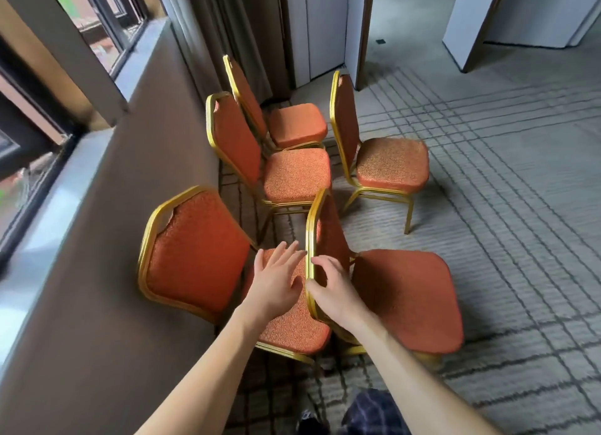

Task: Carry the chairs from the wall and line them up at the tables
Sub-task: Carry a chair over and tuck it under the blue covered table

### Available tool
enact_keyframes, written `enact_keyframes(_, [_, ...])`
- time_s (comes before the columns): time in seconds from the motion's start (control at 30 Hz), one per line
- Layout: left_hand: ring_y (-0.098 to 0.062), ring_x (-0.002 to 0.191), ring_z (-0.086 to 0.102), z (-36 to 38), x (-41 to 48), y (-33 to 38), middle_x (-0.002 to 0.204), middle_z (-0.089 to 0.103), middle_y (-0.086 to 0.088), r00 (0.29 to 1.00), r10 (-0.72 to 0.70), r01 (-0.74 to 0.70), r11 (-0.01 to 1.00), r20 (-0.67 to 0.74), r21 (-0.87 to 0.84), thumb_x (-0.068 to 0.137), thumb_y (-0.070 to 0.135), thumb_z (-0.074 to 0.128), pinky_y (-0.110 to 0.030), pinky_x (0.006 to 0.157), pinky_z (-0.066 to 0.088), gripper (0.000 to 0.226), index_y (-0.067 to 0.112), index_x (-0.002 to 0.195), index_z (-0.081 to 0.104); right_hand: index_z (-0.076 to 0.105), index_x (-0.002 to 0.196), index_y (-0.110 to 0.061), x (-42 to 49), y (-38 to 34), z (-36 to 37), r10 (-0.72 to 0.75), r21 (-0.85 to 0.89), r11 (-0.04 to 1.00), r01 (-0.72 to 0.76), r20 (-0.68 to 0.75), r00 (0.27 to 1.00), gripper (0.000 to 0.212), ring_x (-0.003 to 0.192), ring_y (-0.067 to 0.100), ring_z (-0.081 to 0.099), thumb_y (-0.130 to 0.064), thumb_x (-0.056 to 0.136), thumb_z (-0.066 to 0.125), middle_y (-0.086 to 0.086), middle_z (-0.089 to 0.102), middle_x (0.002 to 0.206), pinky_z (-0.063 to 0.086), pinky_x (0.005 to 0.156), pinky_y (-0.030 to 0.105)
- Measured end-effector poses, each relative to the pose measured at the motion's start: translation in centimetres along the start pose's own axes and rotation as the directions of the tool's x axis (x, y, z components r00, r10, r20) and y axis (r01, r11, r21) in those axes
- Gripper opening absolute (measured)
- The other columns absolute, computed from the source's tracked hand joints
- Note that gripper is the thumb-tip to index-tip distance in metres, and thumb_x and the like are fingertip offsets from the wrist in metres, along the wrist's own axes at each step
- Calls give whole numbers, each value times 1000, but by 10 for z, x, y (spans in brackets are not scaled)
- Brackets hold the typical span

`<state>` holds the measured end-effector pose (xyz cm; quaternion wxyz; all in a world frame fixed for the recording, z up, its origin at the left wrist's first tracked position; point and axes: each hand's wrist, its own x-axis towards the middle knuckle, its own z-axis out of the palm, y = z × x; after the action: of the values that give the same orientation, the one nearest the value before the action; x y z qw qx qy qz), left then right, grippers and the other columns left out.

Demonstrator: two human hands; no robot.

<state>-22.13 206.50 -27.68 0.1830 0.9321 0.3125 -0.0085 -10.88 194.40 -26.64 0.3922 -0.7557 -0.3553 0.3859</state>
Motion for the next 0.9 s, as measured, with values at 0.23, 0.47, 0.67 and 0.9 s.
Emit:
enact_keyframes(0.23, [-19,158,-1,8,77,-24,171,9,6,993,42,-56,990,108,131,97,12,52,-49,125,-4,73,26,162,22,28,158,-22,71,14,3,64,-9,998,-63,38,997,65,148,12,29,-35,100,56,-8,24,163,30,115,30])
enact_keyframes(0.47, [-21,158,-10,14,137,-33,171,-8,7,956,131,-199,948,263,249,86,-9,49,-57,126,2,93,32,163,14,30,156,-19,112,24,12,129,-60,990,-129,-18,992,68,146,18,34,-27,97,61,-3,27,158,36,114,32])
enact_keyframes(0.67, [-24,157,-14,21,187,-50,170,-18,2,896,293,-397,864,333,310,89,-5,48,-56,125,3,82,32,158,24,25,154,-24,135,23,24,189,-40,979,-200,-185,964,77,134,18,45,-26,90,68,0,36,150,44,101,28])
enact_keyframes(0.9, [-30,156,-16,18,214,-58,169,-22,2,837,380,-500,823,394,268,94,-3,47,-65,123,5,60,32,141,38,41,143,-15,161,24,42,282,-102,936,-338,-362,889,68,128,27,47,-28,84,73,8,52,138,39,107,36])
